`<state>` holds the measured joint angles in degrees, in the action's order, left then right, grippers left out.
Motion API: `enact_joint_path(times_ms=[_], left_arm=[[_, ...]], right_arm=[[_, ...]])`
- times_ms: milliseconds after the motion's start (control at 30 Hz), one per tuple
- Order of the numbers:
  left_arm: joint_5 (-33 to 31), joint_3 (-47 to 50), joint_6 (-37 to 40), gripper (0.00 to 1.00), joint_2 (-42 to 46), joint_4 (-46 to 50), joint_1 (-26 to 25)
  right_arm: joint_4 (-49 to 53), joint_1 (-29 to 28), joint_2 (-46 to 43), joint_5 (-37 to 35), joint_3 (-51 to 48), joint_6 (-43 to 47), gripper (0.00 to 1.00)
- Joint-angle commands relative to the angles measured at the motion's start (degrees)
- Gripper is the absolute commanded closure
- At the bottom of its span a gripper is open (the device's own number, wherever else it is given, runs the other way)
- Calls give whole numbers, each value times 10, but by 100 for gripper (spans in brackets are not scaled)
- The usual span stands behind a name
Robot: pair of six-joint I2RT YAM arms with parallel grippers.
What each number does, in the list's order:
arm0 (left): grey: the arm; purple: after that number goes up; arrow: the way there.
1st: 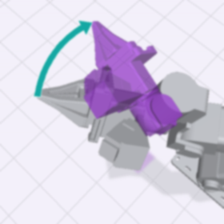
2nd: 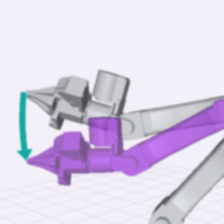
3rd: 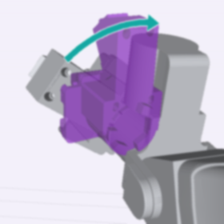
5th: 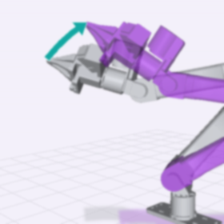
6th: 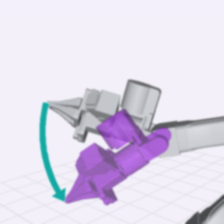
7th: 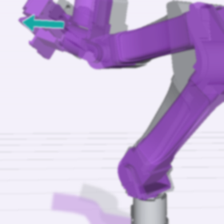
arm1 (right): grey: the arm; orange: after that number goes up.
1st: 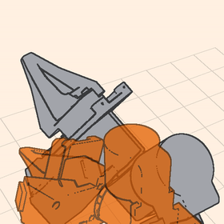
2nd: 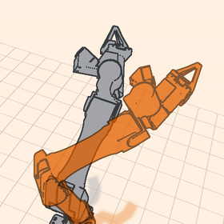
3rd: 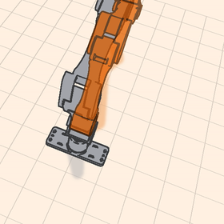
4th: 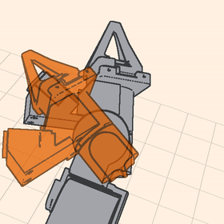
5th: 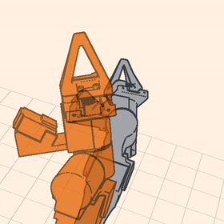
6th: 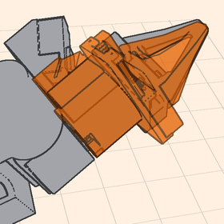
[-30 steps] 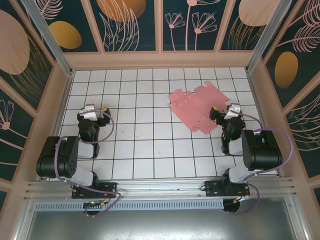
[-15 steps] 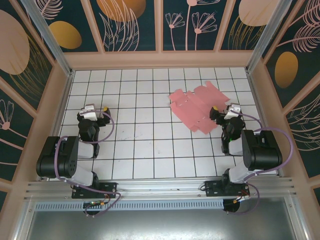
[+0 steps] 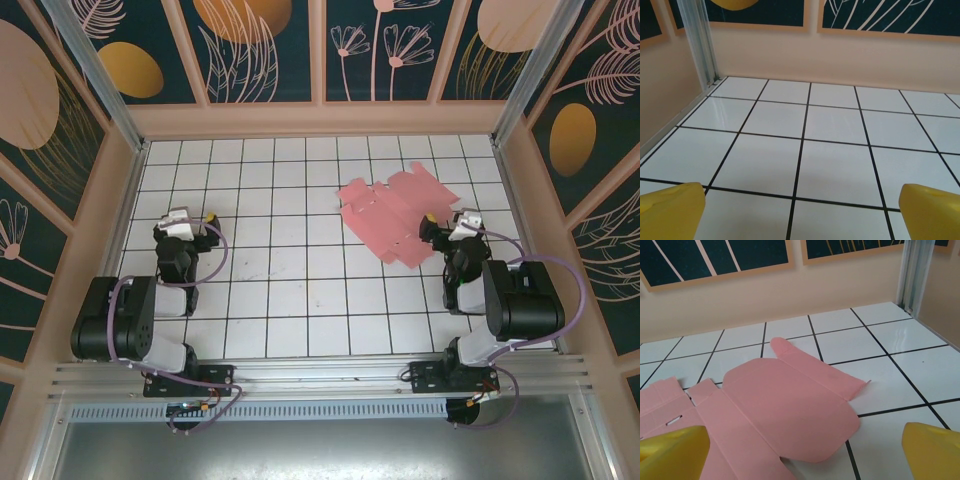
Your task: Fold the paper box
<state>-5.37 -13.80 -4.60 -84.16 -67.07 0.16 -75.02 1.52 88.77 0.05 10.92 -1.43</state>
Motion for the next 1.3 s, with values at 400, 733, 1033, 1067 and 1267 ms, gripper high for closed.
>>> enact_joint_path(times_ms=[400, 733, 1033, 1067, 1267], left_arm=[[93, -102, -33, 1, 139, 184, -66], [115, -173, -123, 1, 18, 106, -208], [118, -161, -152, 1, 20, 120, -211], [112, -160, -154, 1, 20, 127, -211], [114, -178, -161, 1, 2, 162, -211]], right_arm=[[419, -3, -200, -12, 132, -122, 1], [645, -139, -40, 78, 334, -247, 1], [658, -172, 113, 95, 425, -276, 1], [663, -171, 124, 95, 432, -272, 1], [677, -188, 171, 120, 455, -229, 1]])
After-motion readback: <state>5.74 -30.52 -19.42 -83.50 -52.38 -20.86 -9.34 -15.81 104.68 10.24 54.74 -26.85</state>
